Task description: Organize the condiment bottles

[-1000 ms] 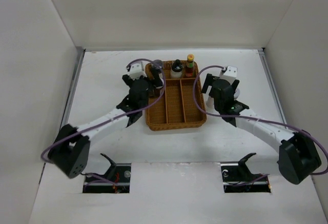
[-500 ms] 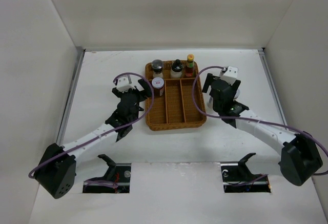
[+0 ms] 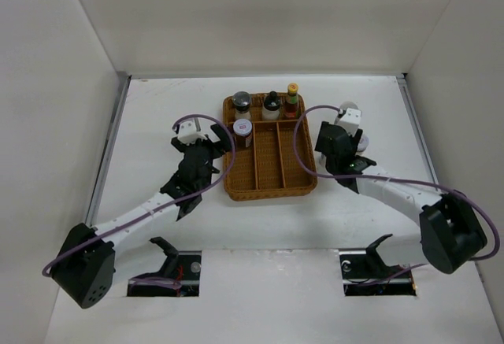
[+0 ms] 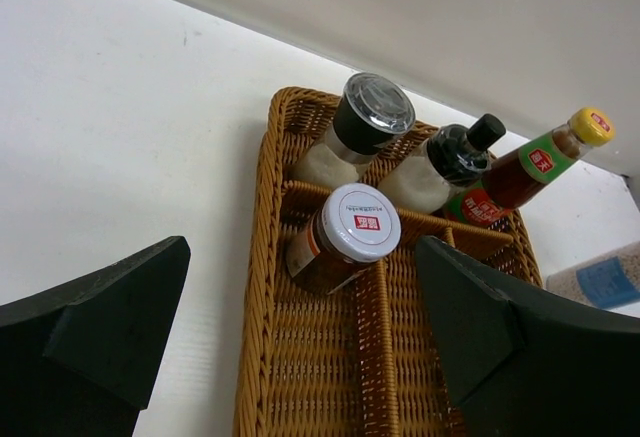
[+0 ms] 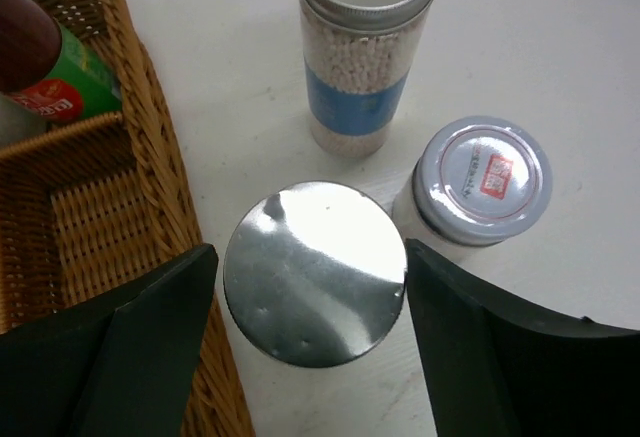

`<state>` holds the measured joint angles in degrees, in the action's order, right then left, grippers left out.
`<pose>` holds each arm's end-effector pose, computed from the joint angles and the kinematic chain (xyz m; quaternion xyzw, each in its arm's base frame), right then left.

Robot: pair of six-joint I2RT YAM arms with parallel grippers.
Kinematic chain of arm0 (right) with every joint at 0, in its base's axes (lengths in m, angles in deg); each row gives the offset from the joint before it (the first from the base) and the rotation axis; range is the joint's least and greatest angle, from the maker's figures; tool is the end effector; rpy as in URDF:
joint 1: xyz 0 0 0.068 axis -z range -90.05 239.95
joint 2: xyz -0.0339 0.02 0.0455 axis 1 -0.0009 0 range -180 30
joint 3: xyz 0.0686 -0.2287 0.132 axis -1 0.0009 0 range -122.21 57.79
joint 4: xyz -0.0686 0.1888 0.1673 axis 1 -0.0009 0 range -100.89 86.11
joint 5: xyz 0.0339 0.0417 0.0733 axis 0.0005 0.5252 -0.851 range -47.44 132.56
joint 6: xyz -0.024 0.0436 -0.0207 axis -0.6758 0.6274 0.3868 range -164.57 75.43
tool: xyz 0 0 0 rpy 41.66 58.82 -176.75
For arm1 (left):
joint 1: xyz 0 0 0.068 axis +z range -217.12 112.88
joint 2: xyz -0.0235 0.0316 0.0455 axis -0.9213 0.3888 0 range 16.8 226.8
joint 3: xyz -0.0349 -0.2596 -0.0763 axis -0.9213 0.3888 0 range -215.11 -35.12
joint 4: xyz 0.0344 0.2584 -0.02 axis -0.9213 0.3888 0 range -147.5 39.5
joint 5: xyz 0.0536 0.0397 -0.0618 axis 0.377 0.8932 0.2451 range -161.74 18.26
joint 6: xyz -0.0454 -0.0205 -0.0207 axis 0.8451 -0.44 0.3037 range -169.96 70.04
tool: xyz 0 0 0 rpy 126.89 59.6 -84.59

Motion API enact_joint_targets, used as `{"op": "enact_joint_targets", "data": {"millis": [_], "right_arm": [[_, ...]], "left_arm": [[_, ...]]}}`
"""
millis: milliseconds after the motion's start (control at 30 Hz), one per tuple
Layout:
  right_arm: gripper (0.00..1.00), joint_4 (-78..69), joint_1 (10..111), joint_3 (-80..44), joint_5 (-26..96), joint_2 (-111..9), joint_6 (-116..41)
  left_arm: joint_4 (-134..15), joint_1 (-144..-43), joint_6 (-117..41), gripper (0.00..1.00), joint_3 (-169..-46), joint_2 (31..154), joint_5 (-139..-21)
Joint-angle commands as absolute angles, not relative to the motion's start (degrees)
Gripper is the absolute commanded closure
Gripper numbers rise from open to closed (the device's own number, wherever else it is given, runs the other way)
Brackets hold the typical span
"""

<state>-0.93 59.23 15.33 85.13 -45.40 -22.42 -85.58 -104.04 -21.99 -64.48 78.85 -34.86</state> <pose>0.2516 0.1215 0.2360 0.1208 0.8182 -0.0740 0.5572 0.2023 -0.1252 0.2567 -0.1594 0.7118 -0.1489 0.6676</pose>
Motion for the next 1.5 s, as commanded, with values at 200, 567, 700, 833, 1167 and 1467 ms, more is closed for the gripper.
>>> {"op": "enact_joint_targets", "data": {"millis": [200,567,700,833,1167,1467], "right_arm": [[0.49,8.06,52.22,14.37,96.32,-36.65,-30.40],[0.50,14.13,38.68,3.85,75.55,-39.58,-27.97],[0.49,14.74,35.25,-2.75,70.60,-48.56,-27.08],[0.49,14.83,32.69,-8.03,68.67,-56.73,-27.61],[0.45,14.04,30.23,-10.41,72.35,-69.40,-30.77],[0.00,11.50,28.82,-10.68,73.94,-64.51,-33.94]], "left_arm": [[-86.51,-103.11,-21.22,0.00,-62.36,71.92,-34.39],[-87.12,-96.00,-14.55,0.00,-55.61,69.29,-27.98],[-86.77,-92.57,-12.61,0.00,-51.47,65.33,-27.80],[-86.68,-91.16,-11.64,0.00,-49.62,64.62,-28.67],[-88.35,-89.66,-10.49,0.00,-48.65,65.76,-31.75],[-88.88,-90.10,-10.49,0.00,-49.26,66.11,-32.19]]}}
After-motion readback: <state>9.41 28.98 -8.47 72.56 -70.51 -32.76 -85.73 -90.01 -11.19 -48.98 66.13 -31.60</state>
